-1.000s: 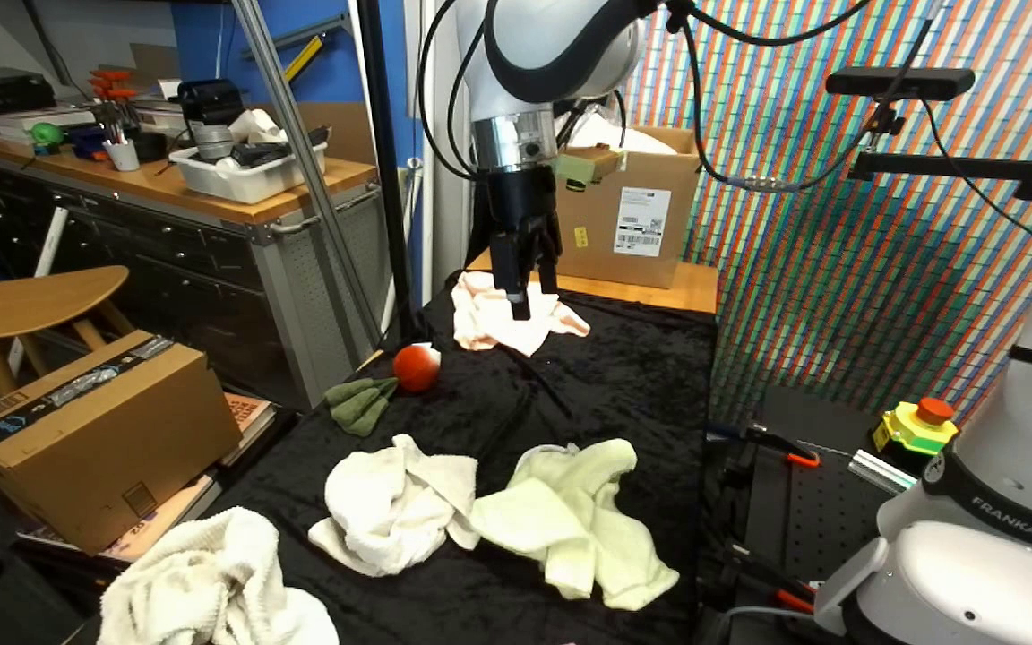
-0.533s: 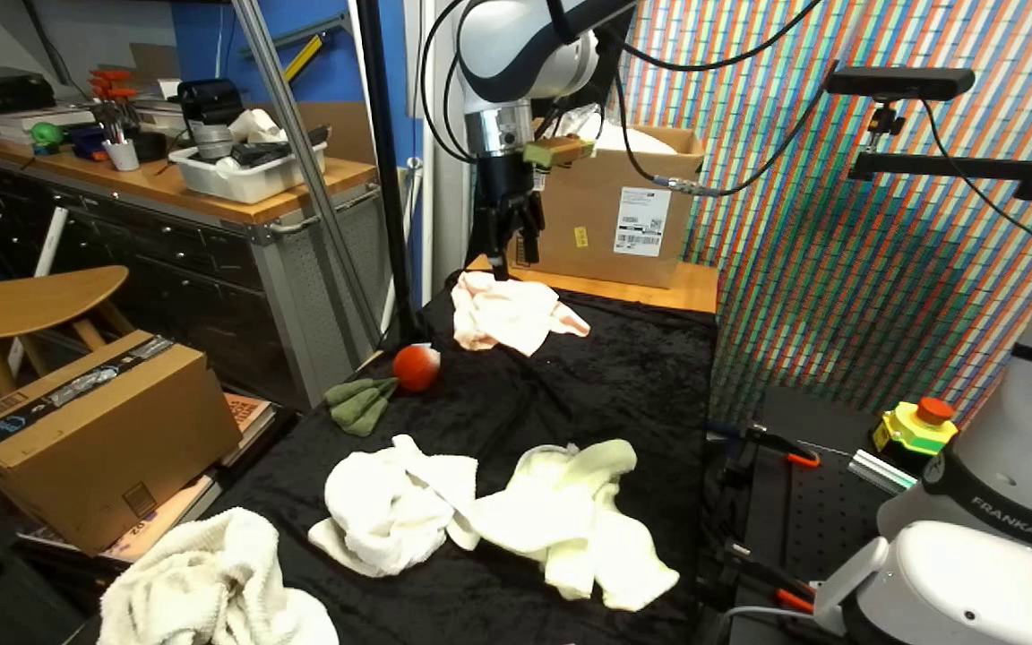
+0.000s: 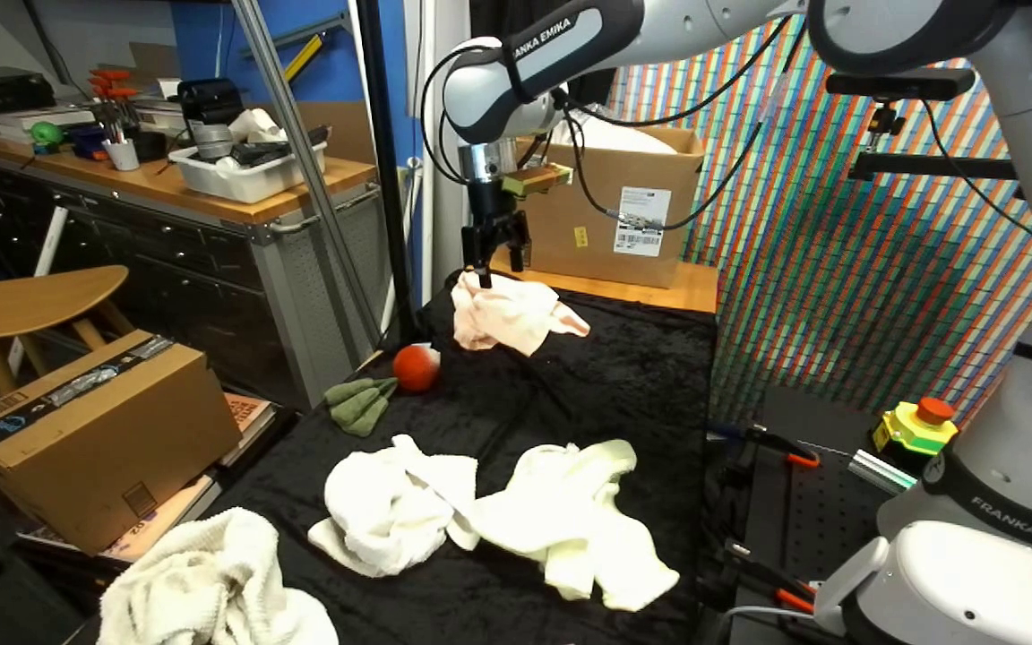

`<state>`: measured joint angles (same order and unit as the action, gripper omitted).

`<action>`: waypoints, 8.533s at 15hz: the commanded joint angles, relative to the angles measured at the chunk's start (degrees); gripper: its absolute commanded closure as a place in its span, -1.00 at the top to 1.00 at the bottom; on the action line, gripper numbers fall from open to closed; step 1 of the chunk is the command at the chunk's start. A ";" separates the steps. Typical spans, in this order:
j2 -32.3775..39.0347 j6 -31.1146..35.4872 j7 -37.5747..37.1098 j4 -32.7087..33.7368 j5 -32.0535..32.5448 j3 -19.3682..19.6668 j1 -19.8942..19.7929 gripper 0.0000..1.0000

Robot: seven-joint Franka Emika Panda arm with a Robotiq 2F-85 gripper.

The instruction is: Put the green towel, the peach shirt, the turnip plushie, the white towel and the pink shirt in the center, respectively

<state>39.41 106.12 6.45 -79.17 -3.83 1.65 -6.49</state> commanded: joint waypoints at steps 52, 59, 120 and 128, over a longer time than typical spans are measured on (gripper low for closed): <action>29.11 -0.72 -7.49 35.42 0.28 2.23 -5.02 -0.88; 16.91 -3.36 -1.10 23.44 0.15 1.51 -4.58 -0.88; -40.03 16.99 -15.85 -43.58 5.26 -11.05 13.69 1.00; -24.21 17.81 -15.13 -27.85 5.51 -9.03 14.03 1.00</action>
<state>8.39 124.40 -9.40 -114.76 0.99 -8.33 7.30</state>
